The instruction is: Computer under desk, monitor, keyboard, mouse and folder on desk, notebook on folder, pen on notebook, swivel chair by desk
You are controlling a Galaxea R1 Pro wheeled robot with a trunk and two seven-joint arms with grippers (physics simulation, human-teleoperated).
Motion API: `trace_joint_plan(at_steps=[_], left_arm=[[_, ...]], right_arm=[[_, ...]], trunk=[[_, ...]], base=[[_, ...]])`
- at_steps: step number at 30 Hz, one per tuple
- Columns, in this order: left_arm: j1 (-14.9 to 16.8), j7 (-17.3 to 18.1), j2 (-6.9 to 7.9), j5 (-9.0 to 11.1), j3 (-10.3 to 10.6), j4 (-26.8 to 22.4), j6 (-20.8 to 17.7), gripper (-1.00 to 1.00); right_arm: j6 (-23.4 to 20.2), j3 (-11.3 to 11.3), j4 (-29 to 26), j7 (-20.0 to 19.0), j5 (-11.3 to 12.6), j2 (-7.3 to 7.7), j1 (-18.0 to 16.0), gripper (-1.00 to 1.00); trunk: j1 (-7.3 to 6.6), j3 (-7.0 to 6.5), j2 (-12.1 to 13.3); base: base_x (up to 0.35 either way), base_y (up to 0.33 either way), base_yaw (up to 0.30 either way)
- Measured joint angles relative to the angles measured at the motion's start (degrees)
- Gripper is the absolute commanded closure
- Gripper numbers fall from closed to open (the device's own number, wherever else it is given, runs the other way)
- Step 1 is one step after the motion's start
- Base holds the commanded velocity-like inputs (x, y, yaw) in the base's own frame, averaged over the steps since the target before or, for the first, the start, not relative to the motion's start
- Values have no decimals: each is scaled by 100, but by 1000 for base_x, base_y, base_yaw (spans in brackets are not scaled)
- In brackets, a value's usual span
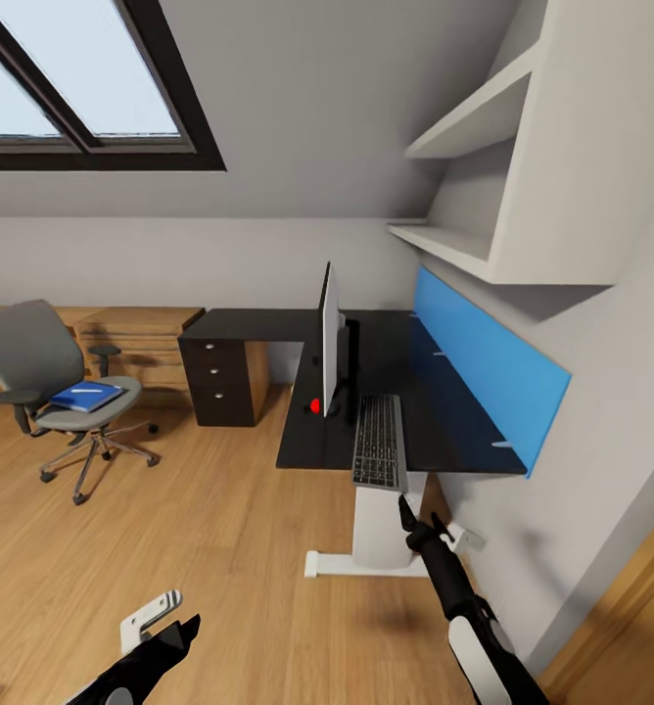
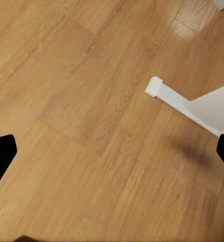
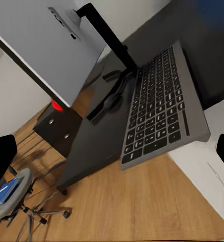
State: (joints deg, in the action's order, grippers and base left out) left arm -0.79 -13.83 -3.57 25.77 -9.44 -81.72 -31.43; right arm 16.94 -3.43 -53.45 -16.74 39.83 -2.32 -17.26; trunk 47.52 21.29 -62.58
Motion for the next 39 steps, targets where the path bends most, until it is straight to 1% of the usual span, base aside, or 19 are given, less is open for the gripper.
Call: trace_joint_plan(at_steps=[5, 6, 8, 9, 11, 12, 15, 20, 24, 25, 28, 29, 32, 33, 36, 37, 39], left_arm=[[0, 0, 0, -1, 3, 0, 0, -100], [0, 0, 0, -1, 6, 1, 0, -100], [0, 0, 0, -1, 7, 1, 0, -100], [0, 0, 0, -2, 8, 1, 0, -100], [0, 0, 0, -2, 8, 1, 0, -100], [0, -4, 0, -2, 9, 1, 6, -100], [0, -9, 0, -7, 9, 1, 13, -100], [0, -15, 0, -9, 9, 2, 16, -100], [0, -17, 0, -10, 9, 7, 17, -100], [0, -17, 0, -10, 9, 8, 17, -100], [0, -17, 0, -10, 9, 8, 17, -100], [0, -18, 0, -10, 9, 9, 17, -100], [0, -13, 0, -10, 9, 9, 17, -100], [0, -12, 0, -10, 9, 9, 17, -100], [0, -7, 0, -7, 12, 8, 7, -100], [0, 0, 0, -4, 23, 5, -11, -100], [0, 12, 2, 0, 48, 2, -31, -100]], right_arm=[[151, -6, 194, 25, 1, -138, 0, -100], [182, -10, 240, 30, 17, -203, 0, -100], [191, -8, 253, 23, 20, -270, 0, -100], [196, -4, 261, 19, 18, -337, 0, -100], [199, 1, 269, 17, 20, -397, 0, -100], [193, -2, 312, 29, 24, -473, 0, -100], [177, 0, 461, 28, 67, -498, 0, -100], [170, -5, 556, 9, 164, -528, 0, -100], [168, 3, 575, 4, 341, -585, 0, -100], [168, 6, 579, 3, 474, -598, 0, -100], [167, 9, 581, 2, 754, -610, 0, -100], [164, 11, 581, 0, 966, -614, 0, -100], [152, 11, 582, -4, 1310, -614, 0, -100], [144, 9, 582, -5, 1544, -614, 0, -100], [132, 4, 582, -6, 1859, -614, 0, -100], [127, 0, 579, -7, 2036, -614, 0, -100], [124, -4, 577, -7, 2183, -614, 0, -100]], trunk=[[110, 90, -201], [132, 108, -241], [176, 144, -321], [198, 162, -361], [242, 198, -442], [264, 216, -482], [330, 270, -602], [439, 359, -803], [527, 431, -963], [549, 449, -1003], [615, 503, -1124], [637, 521, -1164], [703, 575, -1284], [725, 593, -1324], [791, 647, -1445], [813, 665, -1485], [857, 701, -1565]], base=[[0, 0, 0], [0, 0, 0], [0, 0, 0], [0, 0, 0], [0, 0, 0], [0, 0, 0], [0, 0, 0], [0, 0, 0], [0, 0, 0], [0, 0, 0], [0, 0, 0], [0, 0, 0], [0, 0, 0], [0, 0, 0], [0, 0, 0], [0, 0, 0], [0, 0, 0]])
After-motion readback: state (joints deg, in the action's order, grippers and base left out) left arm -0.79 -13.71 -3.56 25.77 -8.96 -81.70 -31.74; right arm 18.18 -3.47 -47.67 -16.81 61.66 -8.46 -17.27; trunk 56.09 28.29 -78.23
